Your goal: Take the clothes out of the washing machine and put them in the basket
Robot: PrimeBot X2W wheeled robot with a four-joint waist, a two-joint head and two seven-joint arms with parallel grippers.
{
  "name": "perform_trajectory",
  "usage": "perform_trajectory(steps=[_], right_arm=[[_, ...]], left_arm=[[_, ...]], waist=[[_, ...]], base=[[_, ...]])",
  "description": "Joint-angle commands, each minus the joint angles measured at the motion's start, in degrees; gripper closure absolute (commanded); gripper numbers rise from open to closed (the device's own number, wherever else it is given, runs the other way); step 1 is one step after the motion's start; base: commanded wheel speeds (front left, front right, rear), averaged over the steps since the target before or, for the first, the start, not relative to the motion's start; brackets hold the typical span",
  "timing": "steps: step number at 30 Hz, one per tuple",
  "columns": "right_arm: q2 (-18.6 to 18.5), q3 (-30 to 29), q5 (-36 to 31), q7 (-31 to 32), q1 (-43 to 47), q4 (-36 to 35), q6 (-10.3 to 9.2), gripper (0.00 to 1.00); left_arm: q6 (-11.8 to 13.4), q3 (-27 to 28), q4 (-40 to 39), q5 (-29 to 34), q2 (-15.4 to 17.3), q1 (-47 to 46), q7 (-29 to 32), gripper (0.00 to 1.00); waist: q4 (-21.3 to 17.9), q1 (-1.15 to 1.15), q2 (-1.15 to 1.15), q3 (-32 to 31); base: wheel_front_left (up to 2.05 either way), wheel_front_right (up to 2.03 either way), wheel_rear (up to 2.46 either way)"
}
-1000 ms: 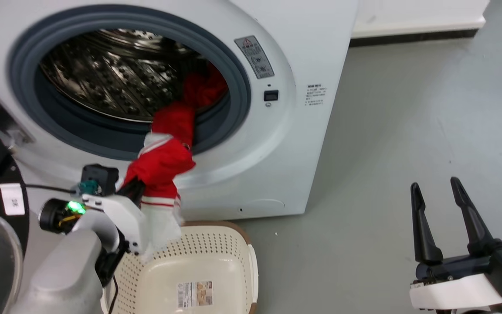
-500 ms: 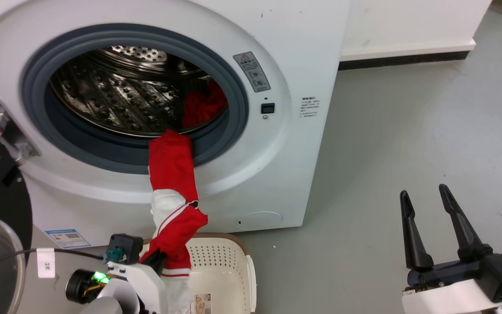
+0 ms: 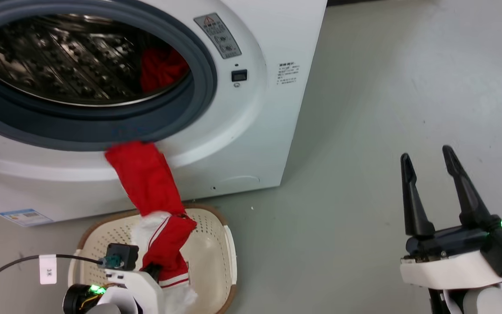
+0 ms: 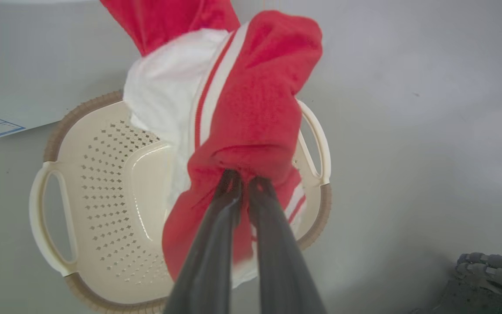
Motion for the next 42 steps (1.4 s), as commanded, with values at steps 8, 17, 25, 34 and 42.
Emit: perform_trajectory(steps=[8,17,25,34,42], right_arm=[[0.03,0.90,0.40,-0.12,-5.29,-1.77,-0.05,0.00],[0.04,0.55,1.89,-0.12,-11.03,-3.55,-0.04,0.00],[0.04,-0.88,3.57,-0.12,-14.65,-4.79,-0.04,0.00],[0.03,-1.49,4.10,-0.12,-16.20,-4.50,-0.05,0.00],[0.02,-1.10,3.38,-0.12,-14.35,-3.62,-0.04,0.00]], left_arm=[[-0.93,1.09,7.48,-1.71,-1.34,-7.27,0.14,1.00],[-1.50,1.31,15.78,-2.63,-2.02,-16.16,2.42,1.00],[-0.88,1.28,19.34,-2.86,-2.13,-22.63,4.69,1.00],[2.16,0.21,20.59,-1.63,-1.70,-25.24,2.92,0.00],[2.00,0.93,20.95,-2.87,-3.54,-22.30,-1.19,0.00]], waist=[[-2.02,0.00,0.00,11.30],[-3.34,0.00,0.00,22.99],[-3.56,0.00,0.00,30.85],[-3.63,0.00,0.00,33.11],[-1.99,0.00,0.00,27.52]], base=[[0.00,0.00,0.00],[0.00,0.00,0.00],[0.00,0.00,0.00],[0.00,0.00,0.00],[0.00,0.00,0.00]])
